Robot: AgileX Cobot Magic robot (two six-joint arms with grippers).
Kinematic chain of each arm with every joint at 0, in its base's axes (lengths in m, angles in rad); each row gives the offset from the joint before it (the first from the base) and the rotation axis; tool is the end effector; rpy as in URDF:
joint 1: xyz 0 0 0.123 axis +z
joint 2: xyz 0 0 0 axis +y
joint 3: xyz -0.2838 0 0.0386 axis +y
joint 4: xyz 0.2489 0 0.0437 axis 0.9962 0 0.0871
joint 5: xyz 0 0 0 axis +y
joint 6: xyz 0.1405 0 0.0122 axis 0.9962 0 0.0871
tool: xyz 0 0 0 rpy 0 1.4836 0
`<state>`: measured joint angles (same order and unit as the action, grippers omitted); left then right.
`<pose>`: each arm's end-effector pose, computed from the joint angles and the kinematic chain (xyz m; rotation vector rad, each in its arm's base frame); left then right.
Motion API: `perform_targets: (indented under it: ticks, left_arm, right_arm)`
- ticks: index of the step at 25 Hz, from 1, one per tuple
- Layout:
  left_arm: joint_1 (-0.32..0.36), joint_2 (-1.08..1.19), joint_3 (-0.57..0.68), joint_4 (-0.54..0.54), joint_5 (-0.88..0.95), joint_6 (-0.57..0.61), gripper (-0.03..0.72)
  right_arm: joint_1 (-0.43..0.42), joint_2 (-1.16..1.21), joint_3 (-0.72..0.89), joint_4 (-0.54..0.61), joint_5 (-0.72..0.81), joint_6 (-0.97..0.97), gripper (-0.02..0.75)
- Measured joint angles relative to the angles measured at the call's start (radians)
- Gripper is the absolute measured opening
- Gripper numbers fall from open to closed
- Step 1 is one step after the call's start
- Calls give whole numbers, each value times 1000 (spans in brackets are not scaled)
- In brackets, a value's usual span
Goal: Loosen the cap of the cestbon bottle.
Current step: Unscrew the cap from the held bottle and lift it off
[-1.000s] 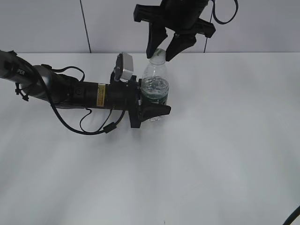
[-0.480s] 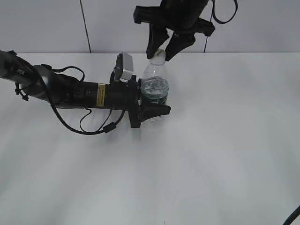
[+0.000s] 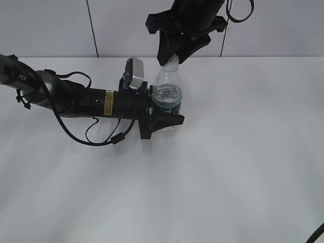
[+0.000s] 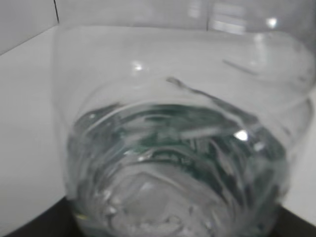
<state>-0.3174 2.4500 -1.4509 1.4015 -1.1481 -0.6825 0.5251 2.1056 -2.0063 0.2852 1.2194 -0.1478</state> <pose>0.4043 -0.2662 0.0561 1.3076 1.4297 -1.0495 0.3939 0.2713 0.2386 -0.8615 2.6883 0.4878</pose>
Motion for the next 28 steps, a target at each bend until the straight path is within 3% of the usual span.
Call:
perform_targets:
  ticks: [28]
  left_arm:
    - [0,0,0,1,-3,-1,410]
  right_arm:
    - [6,-5,0,-35,0,-407,297]
